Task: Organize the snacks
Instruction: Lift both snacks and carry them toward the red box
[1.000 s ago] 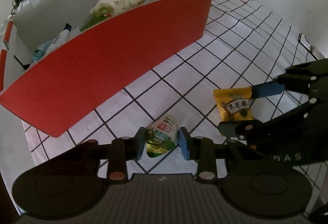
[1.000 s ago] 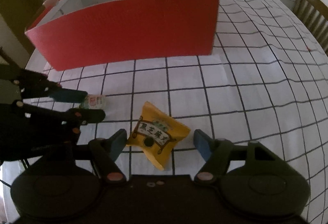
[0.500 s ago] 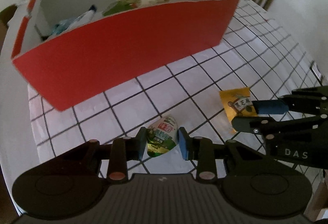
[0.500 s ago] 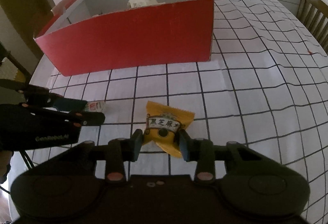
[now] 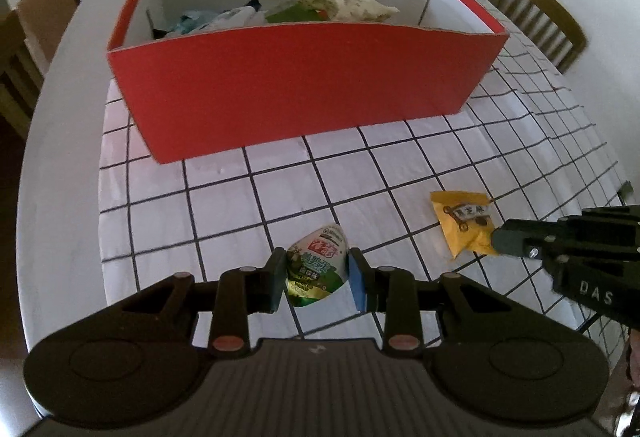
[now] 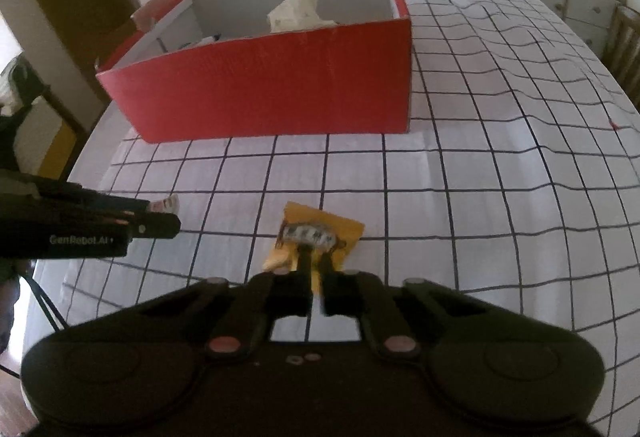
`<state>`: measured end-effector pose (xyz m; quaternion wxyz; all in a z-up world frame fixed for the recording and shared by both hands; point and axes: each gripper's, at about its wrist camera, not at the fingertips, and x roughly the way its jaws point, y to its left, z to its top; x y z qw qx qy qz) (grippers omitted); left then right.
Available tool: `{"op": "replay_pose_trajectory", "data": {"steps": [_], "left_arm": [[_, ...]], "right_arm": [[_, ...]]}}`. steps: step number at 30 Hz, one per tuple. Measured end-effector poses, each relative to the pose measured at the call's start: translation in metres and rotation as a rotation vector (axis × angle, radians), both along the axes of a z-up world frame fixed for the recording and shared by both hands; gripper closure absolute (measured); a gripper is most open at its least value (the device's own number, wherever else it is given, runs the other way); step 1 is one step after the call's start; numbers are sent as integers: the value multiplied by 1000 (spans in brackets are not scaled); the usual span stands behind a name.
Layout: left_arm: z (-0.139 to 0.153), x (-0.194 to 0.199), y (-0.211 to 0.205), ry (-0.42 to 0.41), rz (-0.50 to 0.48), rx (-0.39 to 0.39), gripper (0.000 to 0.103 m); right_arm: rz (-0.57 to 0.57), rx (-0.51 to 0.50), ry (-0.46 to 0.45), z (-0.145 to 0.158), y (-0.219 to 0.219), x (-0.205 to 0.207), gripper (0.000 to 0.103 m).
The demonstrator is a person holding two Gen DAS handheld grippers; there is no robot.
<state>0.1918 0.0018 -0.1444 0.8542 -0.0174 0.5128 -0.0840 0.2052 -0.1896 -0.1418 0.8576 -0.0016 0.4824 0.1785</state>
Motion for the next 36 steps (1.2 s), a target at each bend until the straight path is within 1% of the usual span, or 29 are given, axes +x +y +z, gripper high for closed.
{"op": "replay_pose_trajectory", "data": {"steps": [1,2,3,5,7,8,13,17,18,20,21,23,28,32,36], "left_arm": [[2,-2,0,-4,11,0,71],[4,-4,0,-8,25,0,71],[6,-6,0,-10,36,-2,71],[11,-12,1,-17,56,-4,71],[15,-17,4,-22,73,-3,71],[16,-19,6,-23,80,-1,71],[22,-26,15,-27,113,8,71],[24,-28,21,-25,126,10,71],[25,-27,22,-26,128,10,71],[25,-27,23,-27,130,9,71],[25,-26,23,-27,132,9,71],[25,-24,22,-27,133,11,71],[27,-21,15,-30,134,6,71],[33,-19,7,-40,137,-3,71],[41,-17,-3,-58,144,-9,71]], "right_arm": [[0,9,4,1,-1,1,70],[-4,13,4,1,-2,1,65],[0,17,4,1,-2,3,64],[9,25,10,0,-1,5,51],[5,27,16,-3,2,8,42],[3,29,21,-4,3,9,40],[-46,-2,44,-14,17,19,40],[-52,-83,28,-19,33,22,41],[-46,-107,19,-20,37,22,43],[-45,-150,-1,-21,41,20,56],[-44,-165,-9,-21,42,19,59],[-36,-167,-16,-21,41,19,64],[-34,-132,-21,-16,33,17,69],[-33,-105,-26,-7,24,14,70],[-30,-72,-52,8,16,12,70]]}}
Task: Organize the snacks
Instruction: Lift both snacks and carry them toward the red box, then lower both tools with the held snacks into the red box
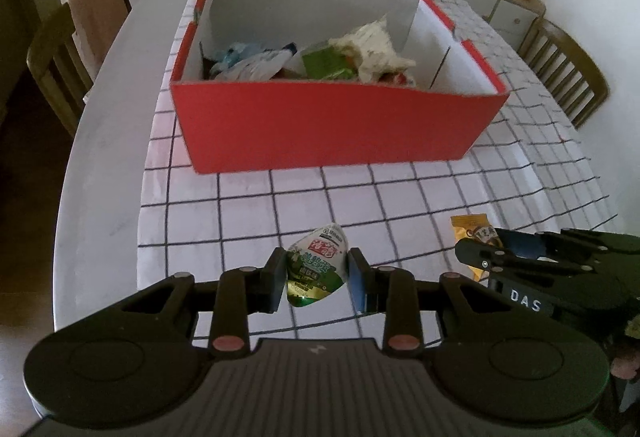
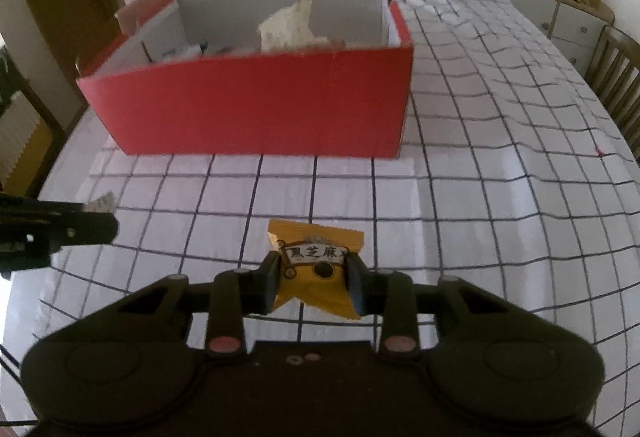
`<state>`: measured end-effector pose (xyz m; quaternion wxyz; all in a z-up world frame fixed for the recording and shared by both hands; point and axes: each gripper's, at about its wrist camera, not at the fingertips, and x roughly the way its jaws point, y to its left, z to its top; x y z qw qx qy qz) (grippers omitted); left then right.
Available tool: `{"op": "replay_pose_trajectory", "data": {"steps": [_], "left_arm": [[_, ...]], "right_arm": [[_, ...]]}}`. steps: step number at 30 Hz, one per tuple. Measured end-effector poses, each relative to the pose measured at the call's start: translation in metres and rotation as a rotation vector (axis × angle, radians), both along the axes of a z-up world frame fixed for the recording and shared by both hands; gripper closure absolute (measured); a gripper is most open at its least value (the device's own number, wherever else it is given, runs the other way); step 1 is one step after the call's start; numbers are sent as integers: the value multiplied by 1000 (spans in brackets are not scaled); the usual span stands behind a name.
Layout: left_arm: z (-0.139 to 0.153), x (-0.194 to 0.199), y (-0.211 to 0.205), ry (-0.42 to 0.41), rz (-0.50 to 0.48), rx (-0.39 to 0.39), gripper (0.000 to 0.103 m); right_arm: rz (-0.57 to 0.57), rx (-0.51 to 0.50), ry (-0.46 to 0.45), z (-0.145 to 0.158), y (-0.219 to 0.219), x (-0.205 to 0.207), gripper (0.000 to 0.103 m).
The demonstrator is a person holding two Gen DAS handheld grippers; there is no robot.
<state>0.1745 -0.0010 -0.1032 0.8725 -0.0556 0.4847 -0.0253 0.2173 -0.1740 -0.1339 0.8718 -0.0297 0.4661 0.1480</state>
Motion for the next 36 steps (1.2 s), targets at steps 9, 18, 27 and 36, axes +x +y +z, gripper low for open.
{"op": "replay_pose_trajectory", "data": {"steps": [9,18,27,36], "left_arm": [[34,3,-18,-77,26,-5,71],[72,8,-29,-160,58,3,71],[96,25,-35,-203,57,26,71],[98,50,-23,-207,64,21,71]], "right_arm": [[21,77,-97,48,-18,0,70],[68,111,-201,94,-26,7,70],[95,147,-233,114,-31,25,70],[108,116,-241,114,-18,49,70]]}}
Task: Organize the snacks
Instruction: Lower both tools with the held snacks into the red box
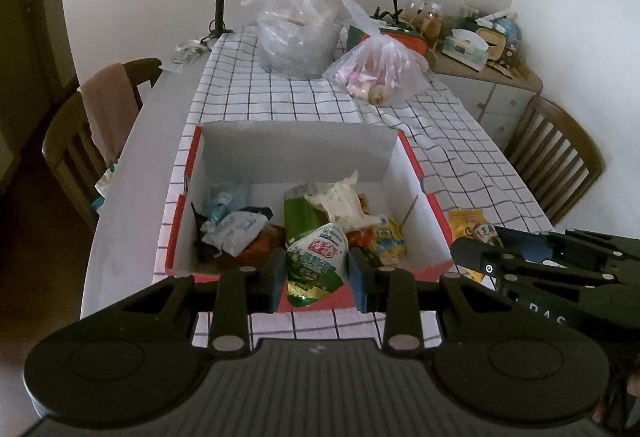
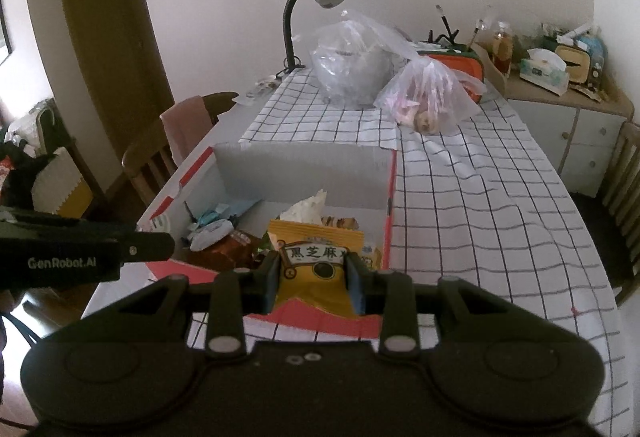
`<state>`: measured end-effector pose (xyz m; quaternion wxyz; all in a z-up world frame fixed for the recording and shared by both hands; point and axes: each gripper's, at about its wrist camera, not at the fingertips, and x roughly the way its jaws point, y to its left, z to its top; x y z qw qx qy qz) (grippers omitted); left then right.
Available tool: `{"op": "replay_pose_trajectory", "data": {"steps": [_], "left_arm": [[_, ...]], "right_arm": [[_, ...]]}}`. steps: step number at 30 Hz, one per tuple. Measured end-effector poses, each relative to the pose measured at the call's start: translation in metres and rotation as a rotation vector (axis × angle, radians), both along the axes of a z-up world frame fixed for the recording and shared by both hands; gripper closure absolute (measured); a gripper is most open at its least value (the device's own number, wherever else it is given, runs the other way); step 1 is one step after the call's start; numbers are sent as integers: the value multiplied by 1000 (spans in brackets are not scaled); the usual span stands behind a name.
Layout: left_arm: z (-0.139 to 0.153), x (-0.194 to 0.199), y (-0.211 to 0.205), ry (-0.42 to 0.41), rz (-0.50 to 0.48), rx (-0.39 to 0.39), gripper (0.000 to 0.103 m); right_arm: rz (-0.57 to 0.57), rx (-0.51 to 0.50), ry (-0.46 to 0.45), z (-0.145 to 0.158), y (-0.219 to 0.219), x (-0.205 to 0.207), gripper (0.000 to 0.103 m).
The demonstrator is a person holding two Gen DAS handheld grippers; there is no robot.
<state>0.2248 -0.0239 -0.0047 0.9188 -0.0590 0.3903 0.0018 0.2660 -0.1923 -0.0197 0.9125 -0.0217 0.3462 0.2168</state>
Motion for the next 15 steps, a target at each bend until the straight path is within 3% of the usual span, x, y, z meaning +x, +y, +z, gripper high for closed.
{"op": "replay_pose_trajectory", "data": {"steps": [15], "left_arm": [[-16,69,46,37,3,21,71]], "right_arm": [[21,-68,19,-10,45,57,70]]}}
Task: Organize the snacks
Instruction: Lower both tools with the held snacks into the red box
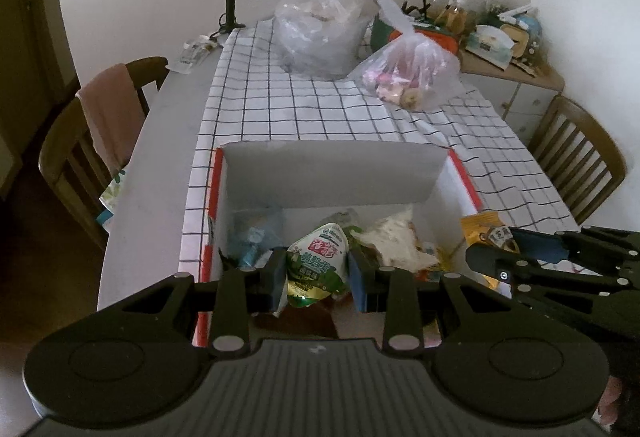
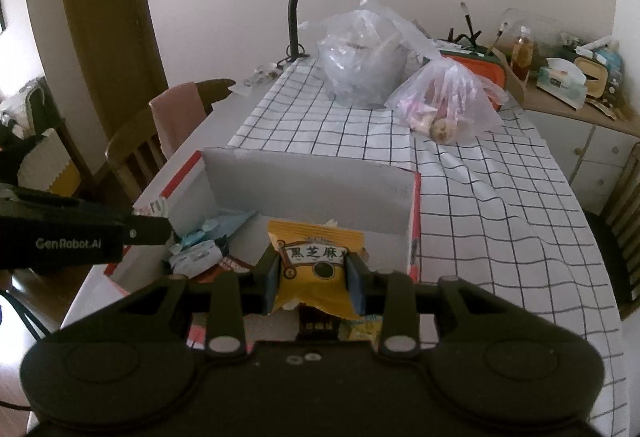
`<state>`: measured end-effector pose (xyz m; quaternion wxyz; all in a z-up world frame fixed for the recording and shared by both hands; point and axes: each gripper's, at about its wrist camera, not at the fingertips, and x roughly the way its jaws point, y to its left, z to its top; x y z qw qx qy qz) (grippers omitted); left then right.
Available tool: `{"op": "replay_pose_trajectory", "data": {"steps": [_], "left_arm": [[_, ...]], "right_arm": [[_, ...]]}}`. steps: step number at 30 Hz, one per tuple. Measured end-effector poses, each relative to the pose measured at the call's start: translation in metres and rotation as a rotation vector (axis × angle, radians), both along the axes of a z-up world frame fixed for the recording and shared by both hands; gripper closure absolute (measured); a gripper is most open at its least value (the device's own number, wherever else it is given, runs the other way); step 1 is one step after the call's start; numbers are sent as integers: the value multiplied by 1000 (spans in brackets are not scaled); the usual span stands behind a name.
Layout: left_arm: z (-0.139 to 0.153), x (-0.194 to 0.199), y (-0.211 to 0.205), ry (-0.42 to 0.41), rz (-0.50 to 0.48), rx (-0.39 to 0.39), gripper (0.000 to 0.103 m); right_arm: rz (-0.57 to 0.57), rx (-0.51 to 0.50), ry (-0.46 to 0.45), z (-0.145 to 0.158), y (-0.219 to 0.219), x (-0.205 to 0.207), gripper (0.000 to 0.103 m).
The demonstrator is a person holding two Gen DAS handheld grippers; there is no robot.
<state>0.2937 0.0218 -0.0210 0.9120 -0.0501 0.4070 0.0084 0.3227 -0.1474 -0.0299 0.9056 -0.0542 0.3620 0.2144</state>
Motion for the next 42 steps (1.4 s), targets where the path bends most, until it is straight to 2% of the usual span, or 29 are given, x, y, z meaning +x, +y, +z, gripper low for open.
{"op": "replay_pose_trajectory", "data": {"steps": [19,30,39,40,42], "left_arm": [[-51,68,24,122,-13,34,71],[-77,76,24,186,-23,40,70],[-78,74,23,182,-16,37,69],[-77,74,23,181,-12,35,68],[-74,71,24,171,-12,24,59]], "right_arm": [[47,-69,87,-41,43,58,70],[92,-125,105,-59,62,64,67],[79,-120,115,-60,60,63,62],[78,-120,116,-60,59,63,60],[72,-113,113,-58,57,62,57]]}}
